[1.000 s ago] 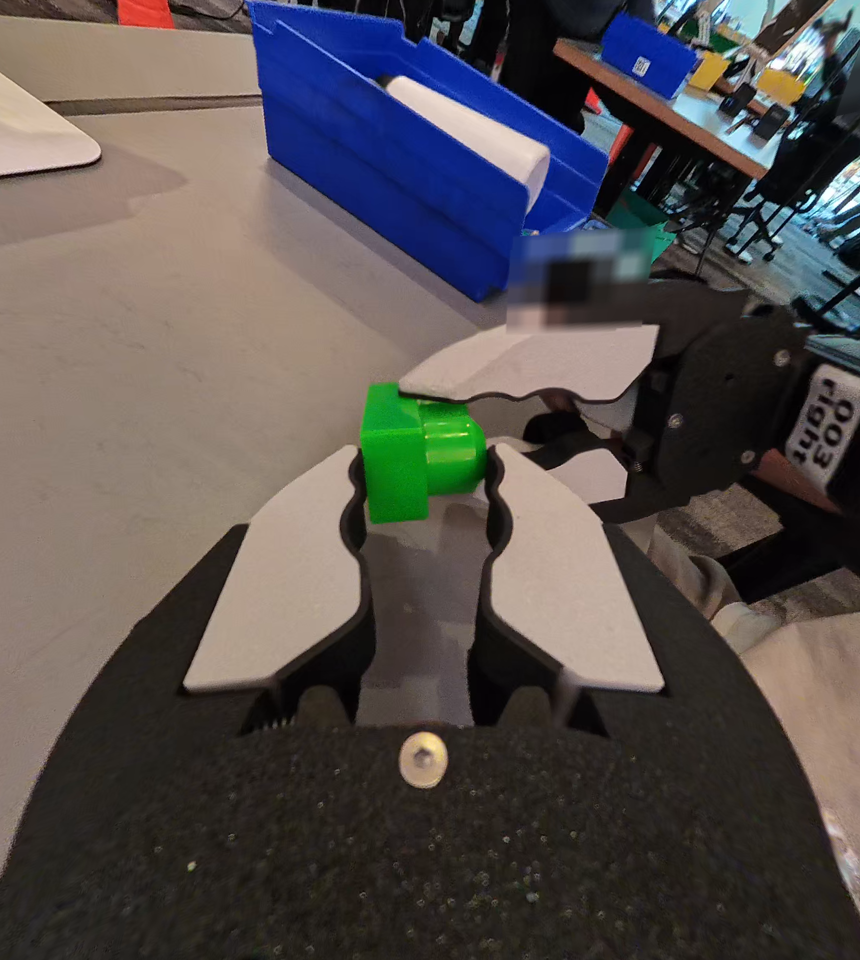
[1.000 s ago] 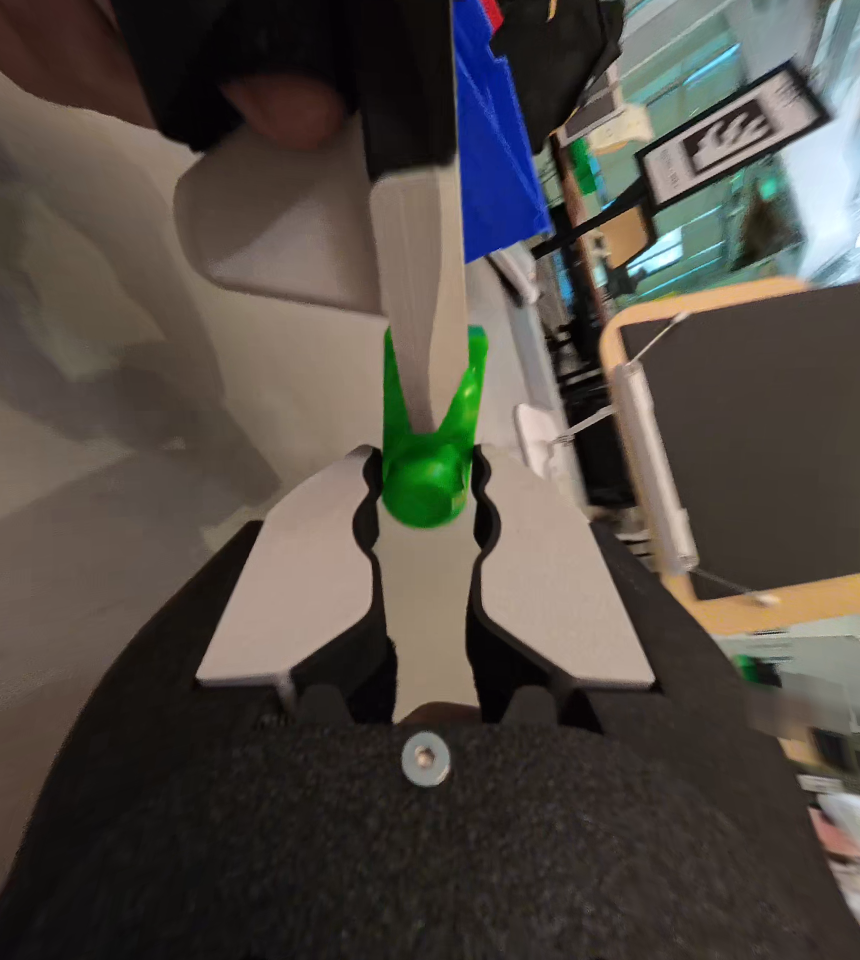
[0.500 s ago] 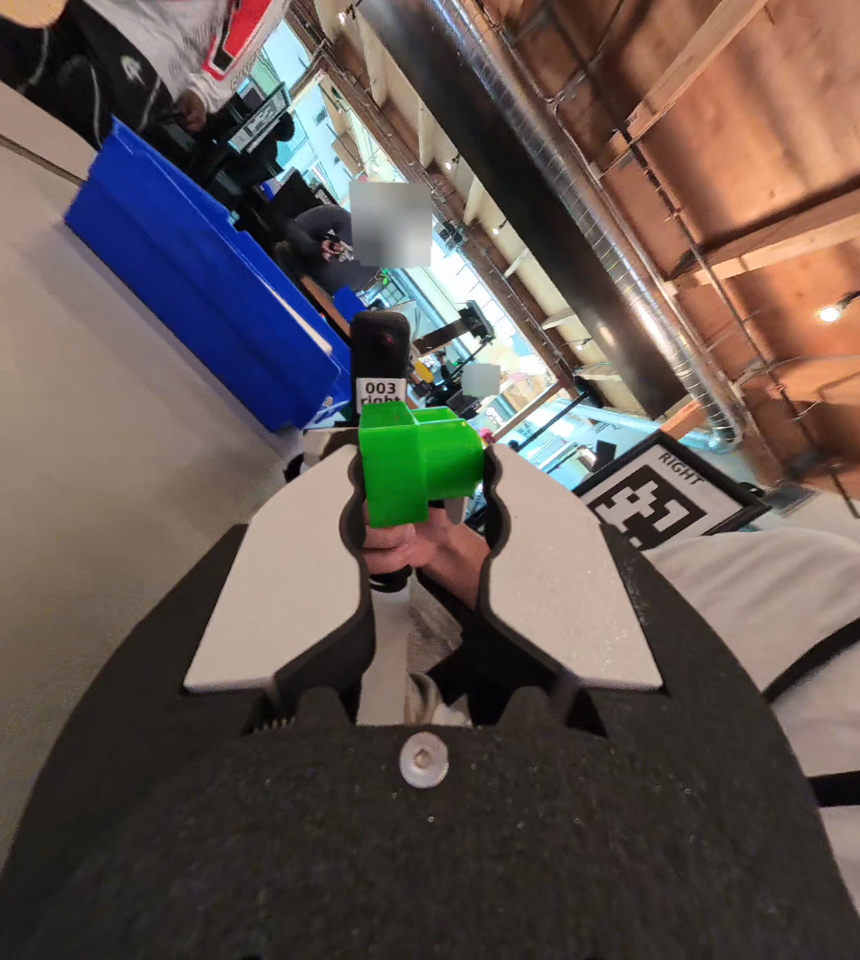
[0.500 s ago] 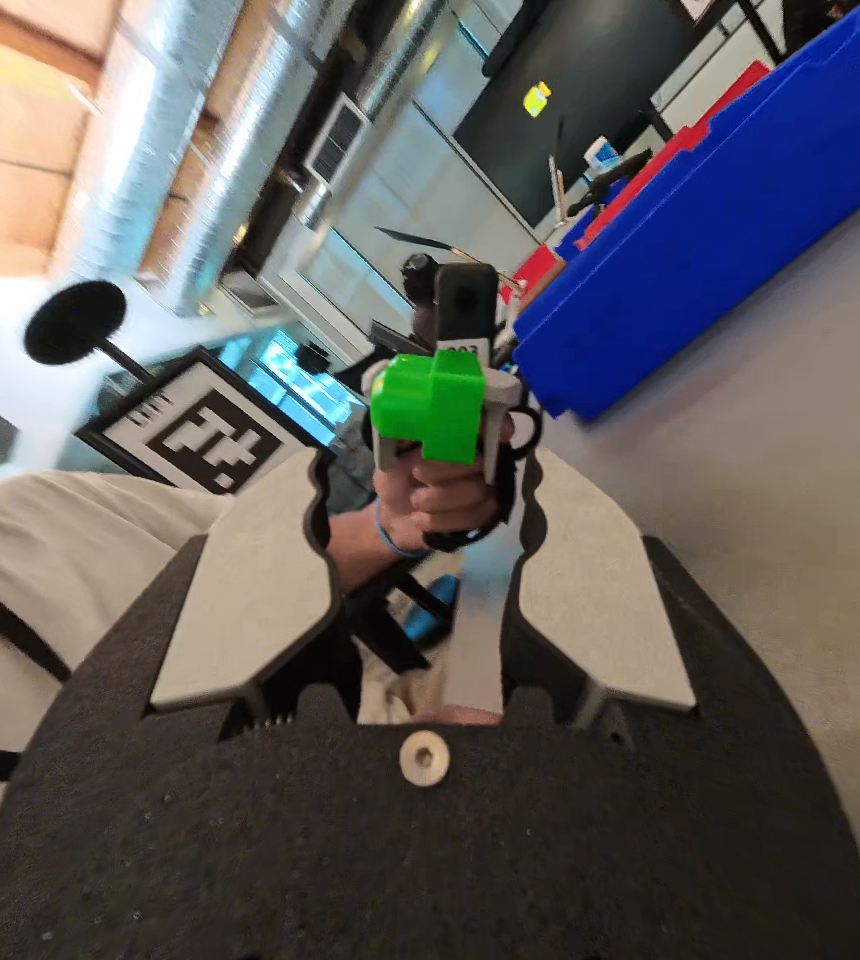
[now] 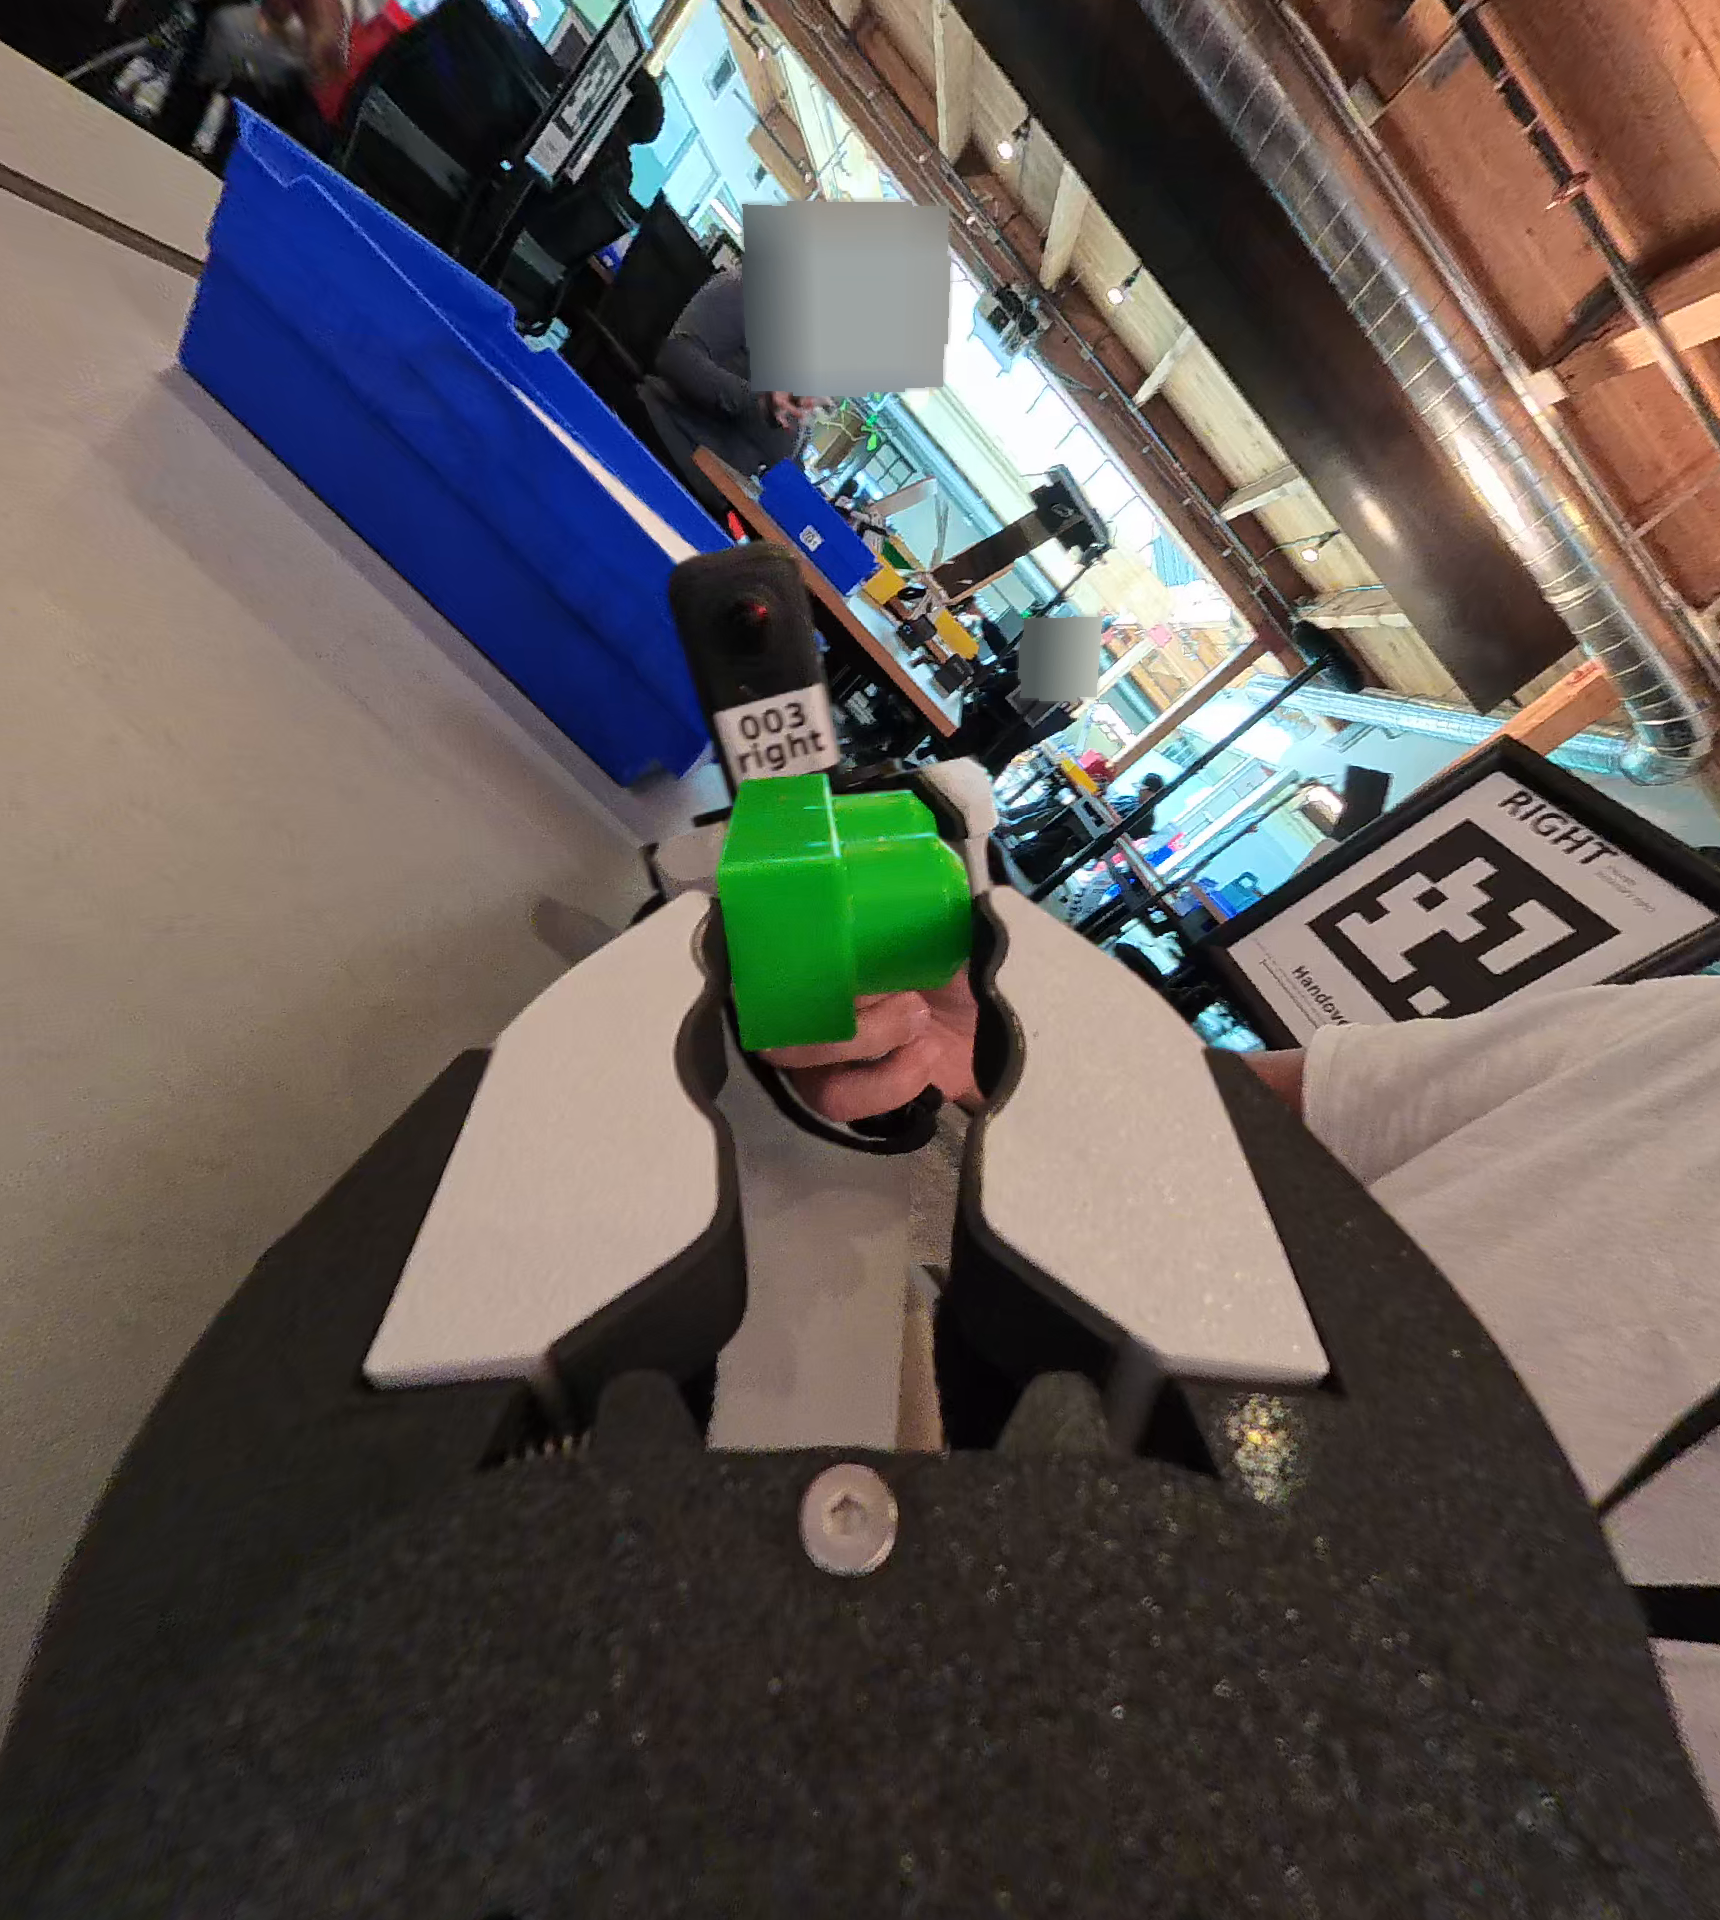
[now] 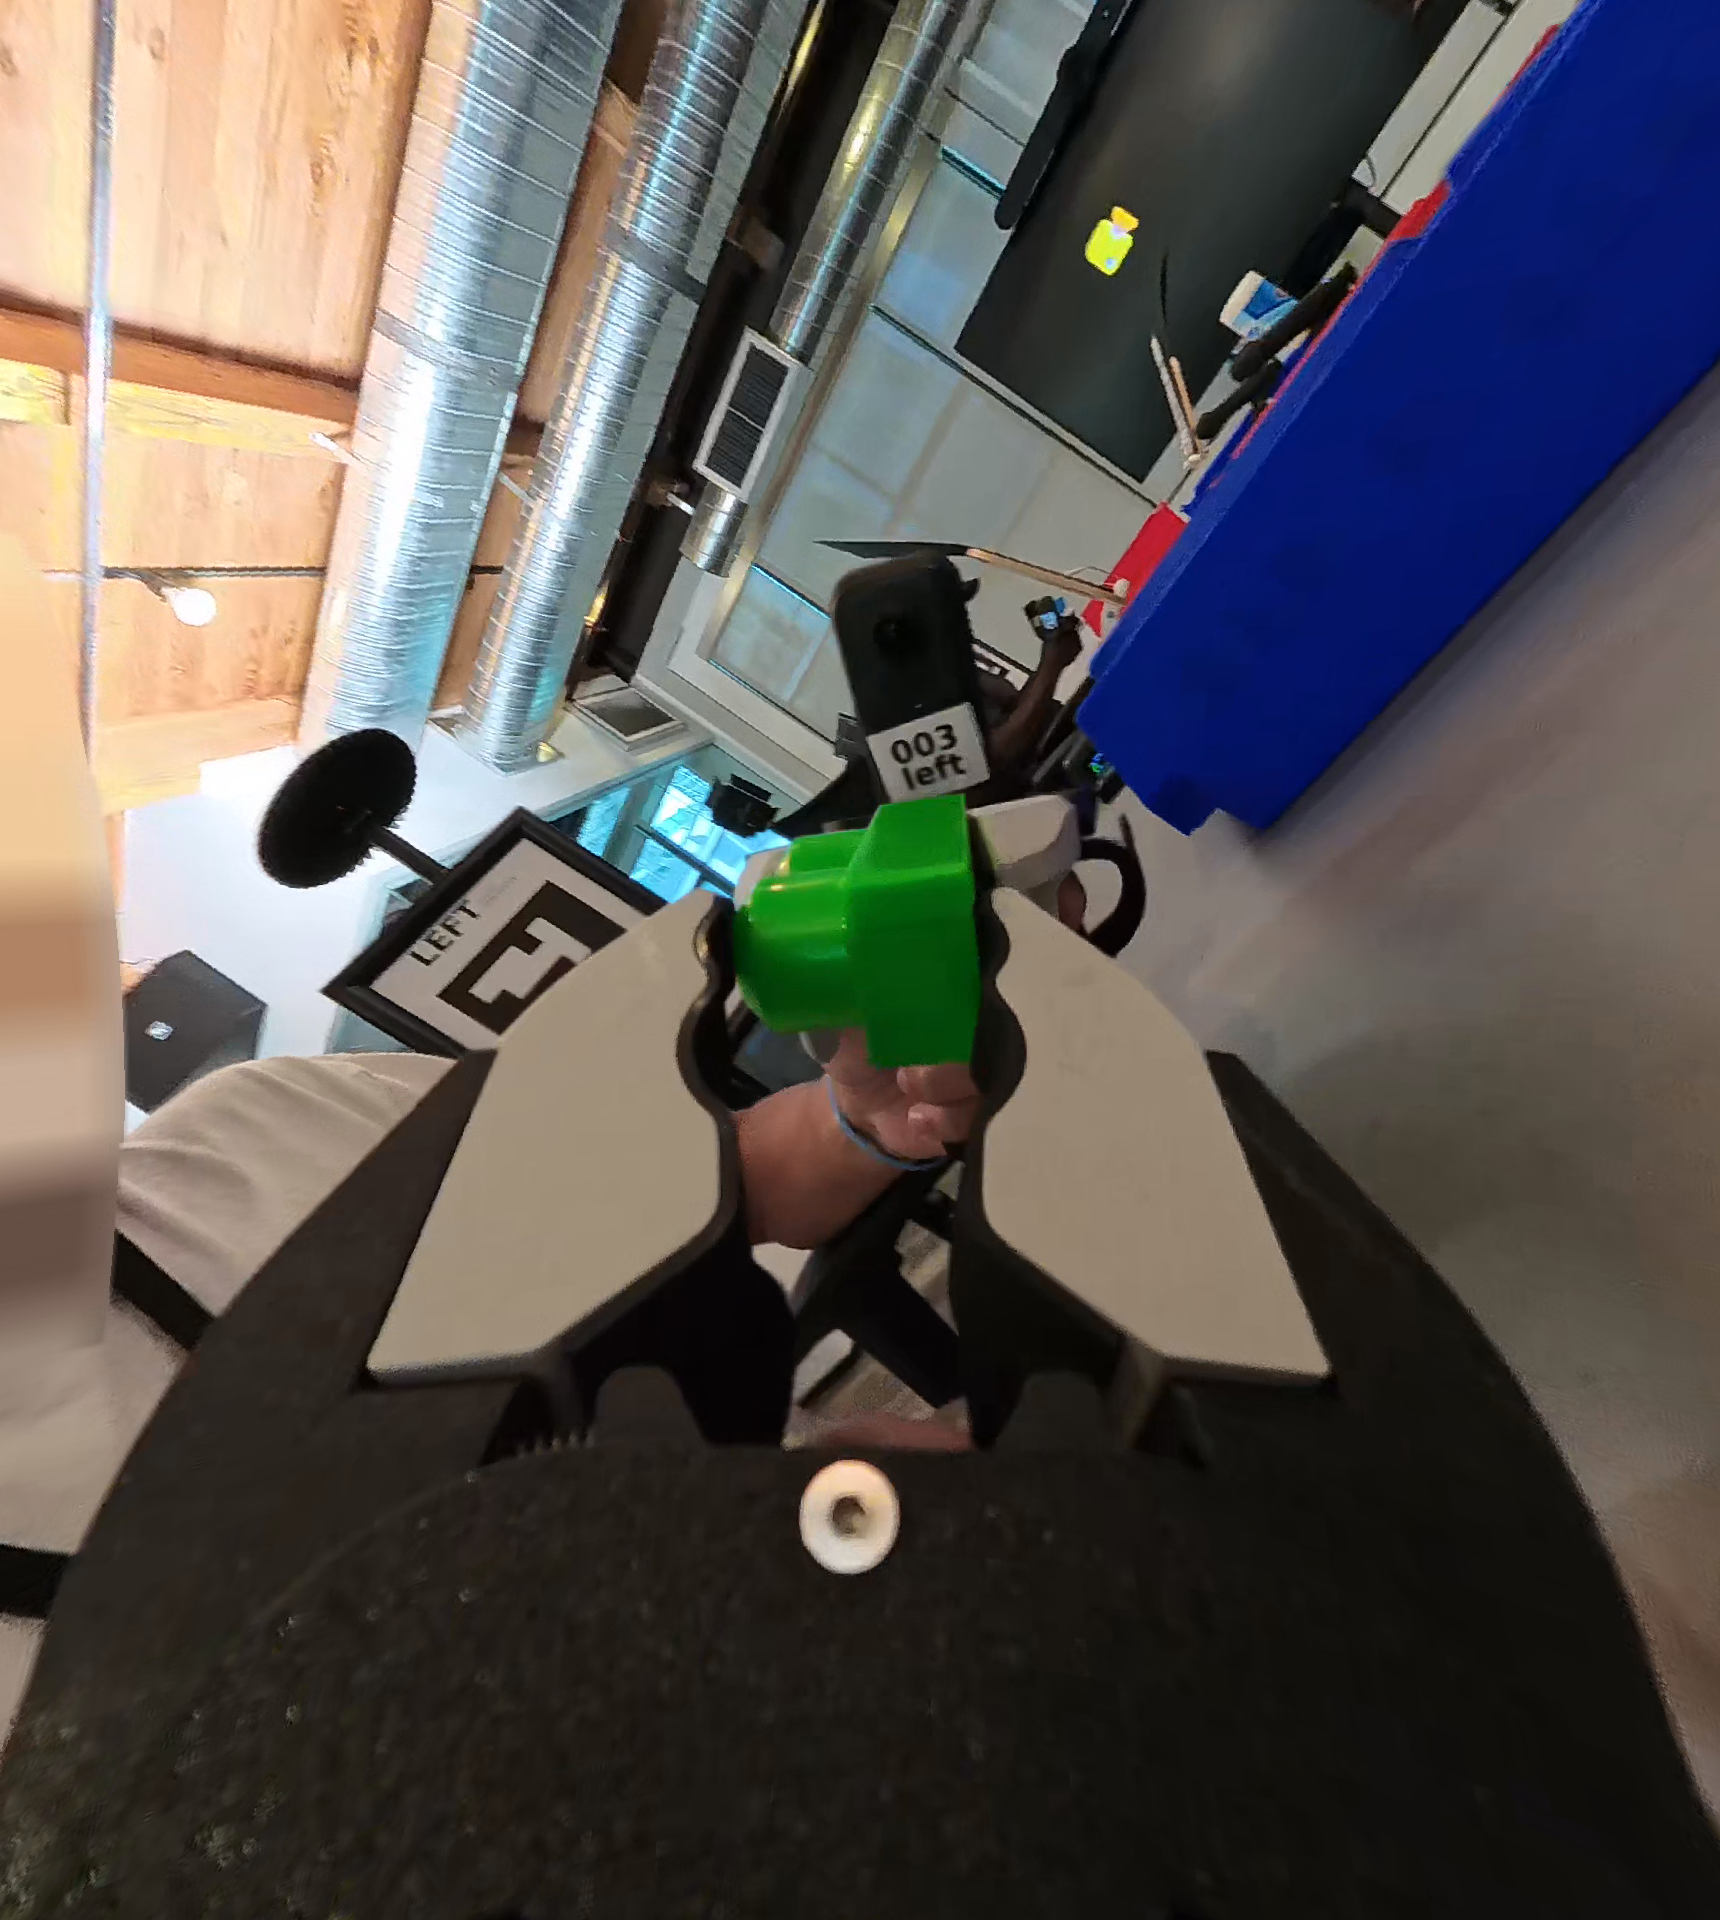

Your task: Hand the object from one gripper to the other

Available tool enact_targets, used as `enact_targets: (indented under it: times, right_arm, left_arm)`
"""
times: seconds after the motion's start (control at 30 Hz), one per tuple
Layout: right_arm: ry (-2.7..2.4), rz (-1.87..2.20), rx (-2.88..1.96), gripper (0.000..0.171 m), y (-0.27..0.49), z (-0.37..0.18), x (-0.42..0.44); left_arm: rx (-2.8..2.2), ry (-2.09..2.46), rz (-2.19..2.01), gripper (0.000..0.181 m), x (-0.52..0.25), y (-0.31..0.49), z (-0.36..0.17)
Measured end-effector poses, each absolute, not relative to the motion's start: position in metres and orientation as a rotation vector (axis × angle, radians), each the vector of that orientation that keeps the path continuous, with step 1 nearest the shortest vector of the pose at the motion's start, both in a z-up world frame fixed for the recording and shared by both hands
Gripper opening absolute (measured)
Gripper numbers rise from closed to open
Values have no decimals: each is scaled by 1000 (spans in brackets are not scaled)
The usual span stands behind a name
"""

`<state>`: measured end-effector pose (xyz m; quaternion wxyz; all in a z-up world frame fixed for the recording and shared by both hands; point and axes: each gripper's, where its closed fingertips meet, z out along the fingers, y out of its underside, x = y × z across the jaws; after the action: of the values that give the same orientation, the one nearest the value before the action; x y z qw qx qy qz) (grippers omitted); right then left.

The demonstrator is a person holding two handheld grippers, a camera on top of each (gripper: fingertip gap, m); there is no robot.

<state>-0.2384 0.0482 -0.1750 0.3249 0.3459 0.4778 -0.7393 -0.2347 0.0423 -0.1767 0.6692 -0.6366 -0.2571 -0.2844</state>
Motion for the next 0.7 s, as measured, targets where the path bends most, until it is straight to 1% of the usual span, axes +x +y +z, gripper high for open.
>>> enact_targets:
  times: [0.07,0.13,0.2,0.37,0.43,0.53,0.63,0.7]
  right_arm:
    - [1320,-1957,941,43,52,-179,-242]
    - [1398,-2016,974,43,59,-178,-247]
    - [1583,-2108,1024,43,69,-178,-254]
    - [2609,-2213,965,43,85,-185,-263]
    - [3035,-2158,837,43,88,-185,-263]
    - [3532,-1953,538,43,80,-190,-257]
    - [3834,-1732,198,43,61,-198,-248]
    - [3892,-1696,65,43,49,-199,-241]
  left_arm:
    - [-1468,-608,-561,44,-242,41,-182]
    - [-1514,-627,-469,51,-249,37,-188]
    - [-1567,-642,-407,52,-255,33,-195]
    - [-1601,-650,-388,56,-255,33,-199]
    - [-1609,-666,-381,59,-255,34,-201]
    - [-1627,-688,-359,65,-255,36,-203]
    - [-1653,-669,-342,67,-250,40,-201]
    - [-1688,-631,-318,71,-246,44,-202]
